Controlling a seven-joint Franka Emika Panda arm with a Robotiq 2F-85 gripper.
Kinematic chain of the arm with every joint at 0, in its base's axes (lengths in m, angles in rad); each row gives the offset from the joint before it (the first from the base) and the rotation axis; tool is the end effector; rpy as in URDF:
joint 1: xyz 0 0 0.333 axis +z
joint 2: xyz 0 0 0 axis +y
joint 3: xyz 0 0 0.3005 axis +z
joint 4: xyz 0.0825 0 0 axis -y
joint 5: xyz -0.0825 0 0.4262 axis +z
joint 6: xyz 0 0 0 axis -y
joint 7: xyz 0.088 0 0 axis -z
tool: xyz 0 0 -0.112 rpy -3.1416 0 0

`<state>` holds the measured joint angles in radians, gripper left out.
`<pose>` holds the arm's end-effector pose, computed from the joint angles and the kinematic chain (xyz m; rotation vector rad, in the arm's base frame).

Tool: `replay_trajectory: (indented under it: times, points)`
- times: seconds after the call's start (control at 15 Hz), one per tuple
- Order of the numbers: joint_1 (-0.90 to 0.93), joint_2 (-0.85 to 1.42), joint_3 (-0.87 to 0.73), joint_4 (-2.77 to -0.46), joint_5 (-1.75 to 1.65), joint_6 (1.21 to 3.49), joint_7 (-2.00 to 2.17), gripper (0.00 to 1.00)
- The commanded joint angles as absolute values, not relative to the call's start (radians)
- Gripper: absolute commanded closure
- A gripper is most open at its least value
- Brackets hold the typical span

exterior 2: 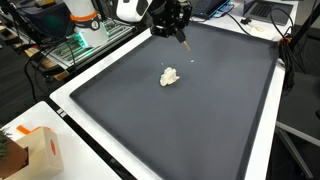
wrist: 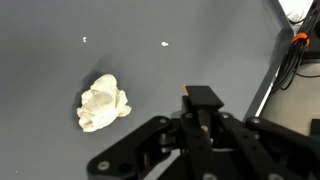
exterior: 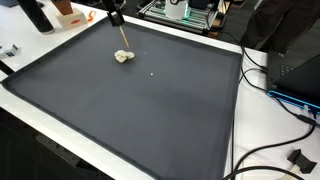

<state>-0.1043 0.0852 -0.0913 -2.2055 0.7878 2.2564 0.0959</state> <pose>0.5661 -0.0899 0.2984 -2.3444 1.0127 0.0009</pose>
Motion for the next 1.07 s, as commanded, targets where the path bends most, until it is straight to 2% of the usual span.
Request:
replay_trajectory:
  times: [0.0,1.0]
  points:
    - [-0.109,0.120,-0.098,-2.181,0.833,2.278,0.172,0.97]
    - [-0.126,0.190,-0.112,-2.128,0.895,2.337,0.236,0.97]
